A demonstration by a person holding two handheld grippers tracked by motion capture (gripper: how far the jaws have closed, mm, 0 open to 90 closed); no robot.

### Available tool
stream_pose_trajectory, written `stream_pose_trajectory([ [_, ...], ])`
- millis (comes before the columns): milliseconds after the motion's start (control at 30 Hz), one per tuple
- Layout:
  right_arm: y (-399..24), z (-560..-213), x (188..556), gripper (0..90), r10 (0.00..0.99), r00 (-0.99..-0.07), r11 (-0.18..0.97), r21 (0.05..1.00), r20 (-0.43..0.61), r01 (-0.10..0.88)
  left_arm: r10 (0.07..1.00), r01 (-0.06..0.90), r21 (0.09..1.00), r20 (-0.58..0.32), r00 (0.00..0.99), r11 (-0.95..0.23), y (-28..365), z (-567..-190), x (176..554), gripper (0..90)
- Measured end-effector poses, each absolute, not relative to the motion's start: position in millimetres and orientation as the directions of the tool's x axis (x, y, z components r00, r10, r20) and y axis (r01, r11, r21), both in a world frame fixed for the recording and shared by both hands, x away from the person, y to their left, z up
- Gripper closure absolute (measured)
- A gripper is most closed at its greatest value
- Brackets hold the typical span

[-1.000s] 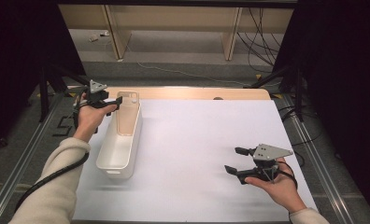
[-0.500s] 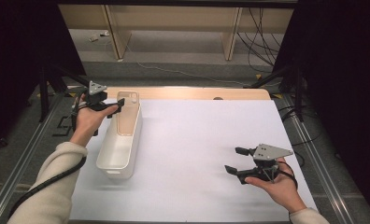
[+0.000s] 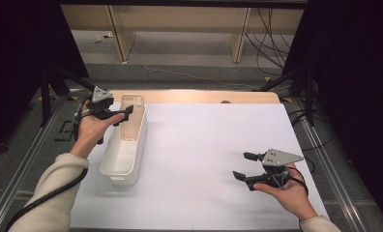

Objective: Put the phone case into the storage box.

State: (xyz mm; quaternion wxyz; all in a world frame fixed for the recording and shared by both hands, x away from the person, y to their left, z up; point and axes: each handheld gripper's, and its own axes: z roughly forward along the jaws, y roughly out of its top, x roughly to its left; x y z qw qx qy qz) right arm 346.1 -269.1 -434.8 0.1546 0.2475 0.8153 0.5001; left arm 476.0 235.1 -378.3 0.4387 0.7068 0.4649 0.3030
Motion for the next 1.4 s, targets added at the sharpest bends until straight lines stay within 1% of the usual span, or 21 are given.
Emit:
stream_pose_trajectory([
  [167, -269.1, -434.6, 346.1, 23.2, 0.561, -0.828, 0.375, 0.893, -0.006, 0.247, 0.911, 0.372, 0.913, 0.002, 0.413, -0.170, 231.1, -376.4, 469.8, 18.9],
  [233, -269.0, -434.4, 346.0, 23.2, 0.560, -0.828, 0.375, 0.894, -0.007, 0.246, 0.913, 0.367, 0.914, 0.008, 0.409, -0.172, 230.3, -375.4, 466.2, 18.4],
  [400, -268.9, -434.4, 346.0, 23.2, 0.558, -0.830, 0.377, 0.893, -0.006, 0.247, 0.911, 0.349, 0.919, 0.024, 0.412, -0.182, 228.4, -374.2, 459.4, 14.9],
  [467, -268.8, -434.2, 345.9, 23.1, 0.559, -0.829, 0.376, 0.893, -0.005, 0.248, 0.910, 0.347, 0.922, 0.016, 0.414, -0.174, 227.5, -374.2, 457.3, 12.2],
  [700, -268.4, -434.4, 345.9, 23.1, 0.558, -0.830, 0.376, 0.893, -0.005, 0.248, 0.900, 0.346, 0.921, 0.010, 0.435, -0.178, 224.2, -376.7, 449.8, 8.7],
  [933, -268.4, -434.2, 345.8, 23.1, 0.559, -0.829, 0.375, 0.893, -0.004, 0.248, 0.897, 0.331, 0.924, 0.026, 0.442, -0.190, 219.2, -376.6, 440.0, 4.7],
  [1400, -268.5, -434.0, 345.7, 23.1, 0.559, -0.829, 0.375, 0.894, -0.005, 0.247, 0.868, 0.306, 0.931, 0.022, 0.496, -0.198, 205.9, -379.2, 420.7, 3.7],
])
